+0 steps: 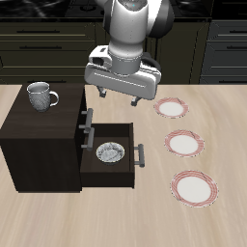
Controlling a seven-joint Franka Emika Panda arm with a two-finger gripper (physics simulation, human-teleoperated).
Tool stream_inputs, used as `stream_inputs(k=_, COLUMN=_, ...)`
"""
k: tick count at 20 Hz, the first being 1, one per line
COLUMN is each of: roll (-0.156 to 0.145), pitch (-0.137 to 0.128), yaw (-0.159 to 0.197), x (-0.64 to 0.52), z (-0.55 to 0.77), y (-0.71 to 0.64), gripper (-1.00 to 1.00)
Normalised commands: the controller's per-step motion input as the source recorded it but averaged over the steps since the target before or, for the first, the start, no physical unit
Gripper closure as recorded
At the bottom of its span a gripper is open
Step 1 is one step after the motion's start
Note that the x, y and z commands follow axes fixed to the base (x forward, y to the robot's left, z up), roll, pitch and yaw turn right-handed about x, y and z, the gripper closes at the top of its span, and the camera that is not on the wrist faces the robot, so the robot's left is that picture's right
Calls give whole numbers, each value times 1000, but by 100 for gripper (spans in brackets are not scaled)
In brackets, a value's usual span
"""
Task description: Place the bowl on the nearest plate relative to the robot
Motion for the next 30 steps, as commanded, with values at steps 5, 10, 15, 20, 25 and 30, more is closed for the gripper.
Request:
stream_inputs(k=5, roll=-74, pitch=27, yaw=-197, x=68, z=-128, y=-81, gripper=-100)
stream_inputs(k=10, roll=-14, pitch=18, yaw=-186, x=62, z=-44, y=-17, gripper=-100)
stream_inputs(k=15, roll=11, pitch=4, yaw=-205, x=59, z=-129, y=-15, gripper=-100)
stream_inputs(k=20, roll=7, pitch=8, yaw=-148, x=129, z=-116, y=-89, gripper=-100)
stream_inputs(k=25, roll=18, pitch=-33, yaw=-117, x=41, z=-83, y=-188, gripper=-100)
stream_inputs(k=30, roll=-11, pitch=-6, yaw=-53, x=16, z=-179, y=-74, gripper=-100)
